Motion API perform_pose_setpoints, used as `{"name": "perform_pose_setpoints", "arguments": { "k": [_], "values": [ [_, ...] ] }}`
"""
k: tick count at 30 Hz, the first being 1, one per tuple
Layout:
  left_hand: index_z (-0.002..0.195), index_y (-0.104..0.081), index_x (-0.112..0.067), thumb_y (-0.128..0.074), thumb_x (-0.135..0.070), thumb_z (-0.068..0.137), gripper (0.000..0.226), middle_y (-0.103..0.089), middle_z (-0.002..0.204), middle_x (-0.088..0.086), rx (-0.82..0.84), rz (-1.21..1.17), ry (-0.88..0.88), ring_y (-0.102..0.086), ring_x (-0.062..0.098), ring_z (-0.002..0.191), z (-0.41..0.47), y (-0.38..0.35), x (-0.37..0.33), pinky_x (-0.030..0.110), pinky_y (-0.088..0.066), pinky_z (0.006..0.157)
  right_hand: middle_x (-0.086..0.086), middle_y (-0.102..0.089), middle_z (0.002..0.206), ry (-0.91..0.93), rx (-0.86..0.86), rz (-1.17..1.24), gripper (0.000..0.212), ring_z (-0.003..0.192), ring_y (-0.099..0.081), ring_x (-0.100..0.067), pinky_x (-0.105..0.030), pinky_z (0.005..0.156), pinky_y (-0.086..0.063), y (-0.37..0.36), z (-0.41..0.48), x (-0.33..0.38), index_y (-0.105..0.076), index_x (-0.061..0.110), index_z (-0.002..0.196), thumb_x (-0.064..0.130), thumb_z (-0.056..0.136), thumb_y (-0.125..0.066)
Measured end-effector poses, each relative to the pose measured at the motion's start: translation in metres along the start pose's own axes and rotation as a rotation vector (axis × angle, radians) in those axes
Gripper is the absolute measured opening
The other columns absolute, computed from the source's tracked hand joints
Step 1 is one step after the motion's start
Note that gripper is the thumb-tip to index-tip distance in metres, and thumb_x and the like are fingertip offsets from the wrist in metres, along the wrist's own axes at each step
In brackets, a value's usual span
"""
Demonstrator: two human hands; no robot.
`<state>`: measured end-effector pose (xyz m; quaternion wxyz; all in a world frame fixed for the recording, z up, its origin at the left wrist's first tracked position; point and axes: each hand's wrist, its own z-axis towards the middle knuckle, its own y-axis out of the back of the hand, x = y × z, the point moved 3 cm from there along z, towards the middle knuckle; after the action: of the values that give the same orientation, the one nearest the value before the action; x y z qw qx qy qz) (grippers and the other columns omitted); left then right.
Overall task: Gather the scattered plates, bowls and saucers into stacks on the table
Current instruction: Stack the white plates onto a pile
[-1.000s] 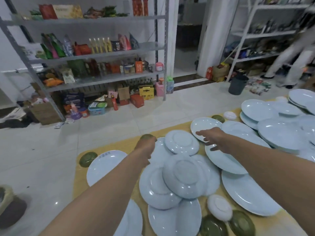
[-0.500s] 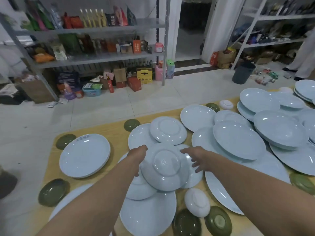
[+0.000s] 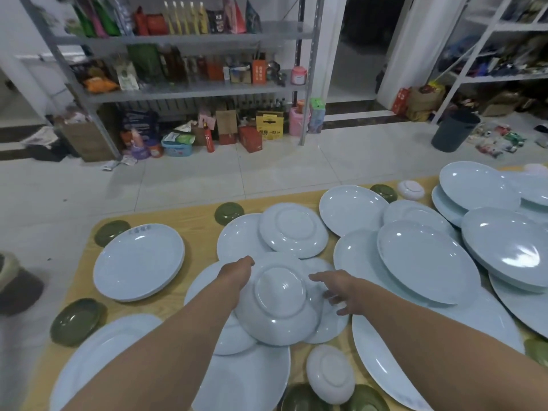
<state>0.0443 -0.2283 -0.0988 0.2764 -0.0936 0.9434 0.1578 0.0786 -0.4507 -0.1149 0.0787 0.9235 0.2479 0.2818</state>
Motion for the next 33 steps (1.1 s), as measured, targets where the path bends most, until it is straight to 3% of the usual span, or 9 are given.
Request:
{"name": "perform_pose_setpoints", "arguments": {
  "k": [5,10,12,14,19,22,25,29,33],
  "values": [
    [0.131,-0.045,-0.012,-0.051,-0.036,0.094,0.044,-0.046,0.109,0.01,-0.004,-0.051,0.019,-0.046,0.031,0.1,0.006,-0.001,0.002,0.041,-0.035,0.085,-0.003,-0.051,0.112,0.021,0.032,0.049,0.063,0.103,-0.049,-0.02,-0.037,0.099,-0.041,-0.002,-0.001,0.002,-0.044,0.015,0.139,0.046,0.089,-0.065],
    [0.126,-0.045,-0.016,-0.055,-0.042,0.089,0.047,-0.053,0.116,0.012,0.009,-0.095,0.066,-0.055,0.034,0.104,0.008,0.0,0.004,0.043,-0.042,0.08,-0.007,-0.044,0.134,0.005,0.109,0.132,0.077,0.119,-0.047,-0.022,-0.035,0.105,-0.038,-0.006,-0.006,0.003,-0.035,0.012,0.145,0.048,0.086,-0.068],
    [0.127,-0.045,-0.016,-0.056,-0.045,0.087,0.05,-0.054,0.114,0.012,0.018,-0.092,0.079,-0.055,0.034,0.104,0.007,0.002,0.005,0.044,-0.044,0.081,-0.006,-0.049,0.114,-0.006,0.111,0.171,0.074,0.091,-0.052,-0.018,-0.03,0.092,-0.043,-0.007,-0.007,0.001,-0.041,0.01,0.139,0.049,0.084,-0.07],
    [0.127,-0.046,-0.016,-0.056,-0.047,0.085,0.053,-0.055,0.114,0.012,0.029,-0.091,0.091,-0.056,0.034,0.103,0.006,0.004,0.006,0.045,-0.046,0.085,-0.006,-0.047,0.094,-0.014,0.096,0.186,0.072,0.069,-0.041,-0.015,-0.027,0.077,-0.042,-0.007,-0.006,0.0,-0.046,0.006,0.131,0.05,0.08,-0.073],
    [0.123,-0.05,-0.017,-0.057,-0.052,0.079,0.057,-0.058,0.11,0.012,0.014,-0.106,0.101,-0.057,0.035,0.104,0.007,0.011,0.006,0.053,-0.044,0.099,-0.005,-0.046,0.08,-0.019,0.103,0.22,0.064,0.058,-0.038,-0.014,-0.024,0.065,-0.04,-0.012,-0.013,0.006,-0.046,0.007,0.119,0.048,0.079,-0.075],
    [0.123,-0.052,-0.015,-0.058,-0.05,0.082,0.054,-0.057,0.109,0.01,-0.036,-0.159,0.048,-0.057,0.034,0.102,-0.001,0.021,-0.004,0.052,-0.045,0.098,-0.009,-0.057,0.102,0.016,0.137,0.284,0.075,0.087,-0.057,-0.02,-0.033,0.083,-0.049,-0.017,-0.018,0.019,-0.048,0.006,0.128,0.055,0.077,-0.073],
    [0.116,-0.057,-0.013,-0.056,-0.048,0.084,0.047,-0.06,0.111,0.01,-0.095,-0.226,-0.038,-0.058,0.033,0.096,-0.008,0.038,-0.02,0.047,-0.048,0.094,-0.011,-0.056,0.12,0.073,0.167,0.337,0.081,0.109,-0.055,-0.025,-0.05,0.107,-0.04,-0.022,-0.018,0.039,-0.046,0.009,0.132,0.065,0.077,-0.066],
    [0.083,-0.055,-0.015,-0.055,-0.039,0.087,0.024,-0.058,0.081,0.006,-0.17,-0.358,-0.162,-0.053,0.025,0.069,-0.027,0.07,-0.041,0.033,-0.047,0.076,-0.01,-0.063,0.112,0.192,0.096,0.515,0.076,0.097,-0.061,-0.026,-0.044,0.087,-0.051,-0.031,-0.03,0.08,-0.054,0.006,0.126,0.068,0.083,-0.058],
    [0.095,-0.059,-0.011,-0.06,-0.041,0.083,0.033,-0.061,0.088,0.006,-0.223,-0.424,-0.251,-0.059,0.028,0.087,-0.035,0.111,-0.053,0.041,-0.052,0.095,-0.007,-0.062,0.112,0.317,0.02,0.589,0.06,0.101,-0.062,-0.027,-0.043,0.092,-0.052,-0.056,-0.042,0.123,-0.055,0.011,0.116,0.063,0.087,-0.056]
  ]
}}
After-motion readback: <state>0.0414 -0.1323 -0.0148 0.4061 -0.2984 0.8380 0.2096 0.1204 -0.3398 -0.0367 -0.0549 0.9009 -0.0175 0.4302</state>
